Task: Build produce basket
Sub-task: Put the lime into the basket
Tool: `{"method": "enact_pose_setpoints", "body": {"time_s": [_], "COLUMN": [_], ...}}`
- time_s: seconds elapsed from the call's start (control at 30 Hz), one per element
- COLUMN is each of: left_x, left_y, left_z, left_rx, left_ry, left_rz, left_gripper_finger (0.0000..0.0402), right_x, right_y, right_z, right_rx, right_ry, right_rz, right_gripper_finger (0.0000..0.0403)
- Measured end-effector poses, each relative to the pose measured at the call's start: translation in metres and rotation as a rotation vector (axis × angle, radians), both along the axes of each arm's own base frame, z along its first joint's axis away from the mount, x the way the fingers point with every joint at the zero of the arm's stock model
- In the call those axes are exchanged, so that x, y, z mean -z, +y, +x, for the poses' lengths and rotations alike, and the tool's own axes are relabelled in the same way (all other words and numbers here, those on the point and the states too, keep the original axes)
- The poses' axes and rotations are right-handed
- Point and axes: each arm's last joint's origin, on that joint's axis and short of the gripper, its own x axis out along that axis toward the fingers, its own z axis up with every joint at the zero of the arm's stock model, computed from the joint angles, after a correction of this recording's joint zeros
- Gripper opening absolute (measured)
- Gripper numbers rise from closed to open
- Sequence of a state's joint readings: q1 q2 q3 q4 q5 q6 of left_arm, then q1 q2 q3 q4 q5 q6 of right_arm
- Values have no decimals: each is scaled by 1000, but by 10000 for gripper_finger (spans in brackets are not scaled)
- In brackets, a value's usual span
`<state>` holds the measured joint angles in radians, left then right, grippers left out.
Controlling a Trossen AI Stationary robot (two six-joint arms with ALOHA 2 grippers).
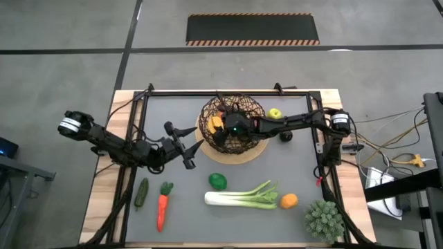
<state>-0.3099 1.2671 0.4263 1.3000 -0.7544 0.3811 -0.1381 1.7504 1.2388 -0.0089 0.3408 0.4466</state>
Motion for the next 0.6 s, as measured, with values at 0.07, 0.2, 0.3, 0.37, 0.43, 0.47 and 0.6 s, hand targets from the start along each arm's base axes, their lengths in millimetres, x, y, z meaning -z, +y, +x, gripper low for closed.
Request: {"method": "enact_pose_setpoints", "body": {"time_s": [0.07,0.2,0.3,0.37,0.43,0.47,0.6], "left_x": [1,4,6,7,8,8,11], "left_y": [0,-2,-6,-8,-10,-11,-16], "left_z": [0,1,1,0,0,0,2], "left_rx": [11,33,49,62,86,103,208], "left_ry": [-12,2,18,19,18,13,16], "left_rz": [-27,-60,-56,-59,-71,-82,-132], "left_gripper_finger": [223,223,223,223,223,223,223], "right_x": [-6,-24,-37,-47,-57,-62,-77], "right_y": [1,7,17,24,31,36,54], "right_z": [-3,-12,-20,-27,-35,-40,-58], "right_rx": [-6,-34,-70,-97,-126,-148,-269], "right_ry": [-3,-2,17,33,48,62,103], "right_rz": [-5,-15,-32,-42,-53,-56,-31], "right_gripper_finger": [231,236,237,236,233,232,228]}}
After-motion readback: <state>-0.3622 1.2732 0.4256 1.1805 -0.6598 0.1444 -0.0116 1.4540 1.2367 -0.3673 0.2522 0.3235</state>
